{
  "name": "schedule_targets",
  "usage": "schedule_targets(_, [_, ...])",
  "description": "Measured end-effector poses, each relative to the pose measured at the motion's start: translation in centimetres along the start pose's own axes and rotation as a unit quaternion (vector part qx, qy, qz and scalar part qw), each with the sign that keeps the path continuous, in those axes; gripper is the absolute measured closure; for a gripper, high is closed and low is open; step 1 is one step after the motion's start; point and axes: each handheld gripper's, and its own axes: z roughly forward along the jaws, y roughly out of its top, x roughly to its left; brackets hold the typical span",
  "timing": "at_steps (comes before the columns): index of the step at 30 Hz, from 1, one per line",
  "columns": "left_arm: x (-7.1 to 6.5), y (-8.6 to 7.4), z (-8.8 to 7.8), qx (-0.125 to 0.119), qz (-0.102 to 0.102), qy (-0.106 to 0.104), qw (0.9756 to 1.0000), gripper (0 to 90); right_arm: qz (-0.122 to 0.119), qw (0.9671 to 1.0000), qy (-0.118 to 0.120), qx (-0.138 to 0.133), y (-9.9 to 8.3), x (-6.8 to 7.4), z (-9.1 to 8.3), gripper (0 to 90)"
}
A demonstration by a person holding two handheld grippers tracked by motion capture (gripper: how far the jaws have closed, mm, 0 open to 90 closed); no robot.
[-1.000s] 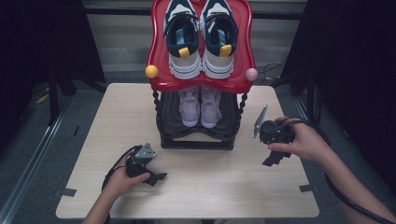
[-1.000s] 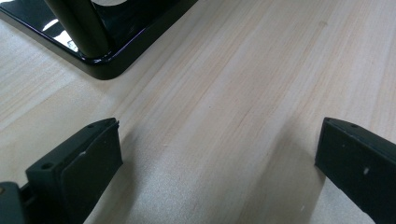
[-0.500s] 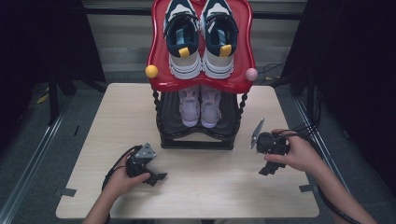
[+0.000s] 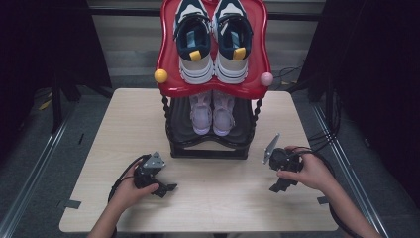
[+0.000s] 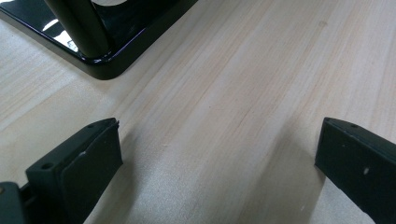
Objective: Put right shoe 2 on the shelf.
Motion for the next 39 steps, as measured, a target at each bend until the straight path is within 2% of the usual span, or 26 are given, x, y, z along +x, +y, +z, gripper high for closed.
schedule_targets(10, [0.0,0.0,0.0,0.000,0.000,0.000,1.0000,0.0,0.009,0.9996,0.003,-0.025,-0.8,-0.1,1.5,17.9])
schedule_targets(12, [0.0,0.0,0.0,0.000,0.000,0.000,1.0000,0.0,0.019,0.9994,0.000,-0.030,-0.8,0.0,1.8,17.8])
schedule_targets(15, [0.0,0.0,0.0,0.000,0.000,0.000,1.0000,0.0,0.012,0.9991,0.001,-0.040,-1.0,-0.1,2.1,17.6])
schedule_targets(19, [0.0,0.0,0.0,0.000,0.000,0.000,1.0000,0.0,0.017,0.9989,0.009,-0.042,-1.1,0.0,2.6,17.6])
schedule_targets(22, [0.0,0.0,0.0,0.000,0.000,0.000,1.0000,0.0,0.008,0.9989,0.003,-0.045,-1.1,-0.1,2.9,17.6])
schedule_targets(25, [0.0,0.0,0.0,0.000,0.000,0.000,1.0000,0.0,0.009,0.9988,0.000,-0.047,-1.2,0.0,3.2,17.4])
schedule_targets(26, [0.0,0.0,0.0,0.000,0.000,0.000,1.0000,0.0,0.017,0.9988,0.005,-0.047,-1.2,0.1,3.3,17.3])
schedule_targets(28, [0.0,0.0,0.0,0.000,0.000,0.000,1.0000,0.0,0.006,0.9989,-0.001,-0.046,-1.2,0.0,3.5,17.3])
schedule_targets(32, [0.0,0.0,0.0,0.000,0.000,0.000,1.0000,0.0,0.012,0.9987,-0.001,-0.050,-1.4,0.2,3.9,17.2])
schedule_targets(35, [0.0,0.0,0.0,0.000,0.000,0.000,1.0000,0.0,0.005,0.9984,0.001,-0.056,-1.5,0.2,4.2,17.0])
schedule_targets(36, [0.0,0.0,0.0,0.000,0.000,0.000,1.0000,0.0,0.019,0.9984,0.001,-0.054,-1.6,0.4,4.3,16.9])
schedule_targets(37, [0.0,0.0,0.0,0.000,0.000,0.000,1.0000,0.0,0.019,0.9981,0.002,-0.058,-1.6,0.4,4.4,16.8])
schedule_targets(38, [0.0,0.0,0.0,0.000,0.000,0.000,1.0000,0.0,0.009,0.9973,-0.012,-0.071,-1.7,0.3,4.6,15.1])
schedule_targets(39, [0.0,0.0,0.0,0.000,0.000,0.000,1.0000,0.0,0.006,0.9969,-0.012,-0.078,-1.7,0.2,4.7,14.5])
